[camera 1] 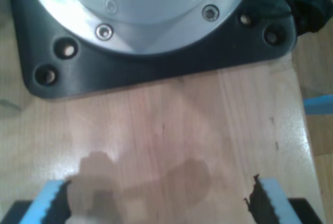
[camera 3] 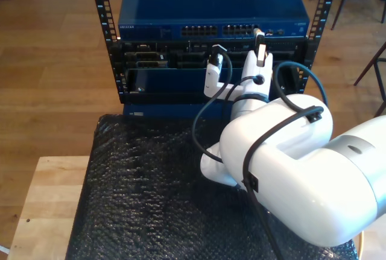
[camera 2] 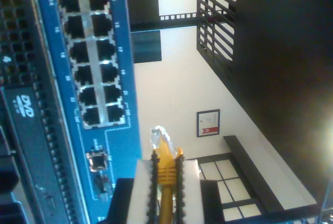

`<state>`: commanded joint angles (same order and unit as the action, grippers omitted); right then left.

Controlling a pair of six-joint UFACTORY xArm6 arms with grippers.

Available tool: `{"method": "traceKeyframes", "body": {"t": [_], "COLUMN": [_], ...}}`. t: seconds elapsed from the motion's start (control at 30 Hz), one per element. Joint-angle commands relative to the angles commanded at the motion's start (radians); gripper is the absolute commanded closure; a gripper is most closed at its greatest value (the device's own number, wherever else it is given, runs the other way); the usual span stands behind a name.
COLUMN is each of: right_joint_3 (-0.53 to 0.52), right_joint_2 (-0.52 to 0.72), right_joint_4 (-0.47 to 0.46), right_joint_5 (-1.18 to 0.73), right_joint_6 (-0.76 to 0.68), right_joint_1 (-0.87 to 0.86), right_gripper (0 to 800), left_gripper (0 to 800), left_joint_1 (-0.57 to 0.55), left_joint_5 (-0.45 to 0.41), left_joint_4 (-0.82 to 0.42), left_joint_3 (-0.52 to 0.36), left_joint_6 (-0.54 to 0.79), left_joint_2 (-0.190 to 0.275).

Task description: Grab the cable and plug it in

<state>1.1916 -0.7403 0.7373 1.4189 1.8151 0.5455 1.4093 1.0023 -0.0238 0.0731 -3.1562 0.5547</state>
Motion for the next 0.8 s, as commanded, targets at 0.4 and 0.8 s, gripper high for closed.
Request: {"method": "traceKeyframes", "body": {"t": [0.4,0.8], "right_joint_3": [0.025,0.068], "right_joint_2": [-0.034,-0.054], "right_joint_4": [0.002,0.032], "right_joint_5": [-0.003,-0.017], "right_joint_6": [0.000,0.000], "right_joint_1": [-0.009,-0.014], "right_gripper": [800,800], "left_gripper": [0,0], "left_joint_1": [0.000,0.000], "left_joint_5": [0.000,0.000], "left_joint_4": [0.000,0.000], "left_joint_3": [0.000,0.000], "left_joint_6": [0.000,0.000], "left_joint_2": [0.000,0.000]}}
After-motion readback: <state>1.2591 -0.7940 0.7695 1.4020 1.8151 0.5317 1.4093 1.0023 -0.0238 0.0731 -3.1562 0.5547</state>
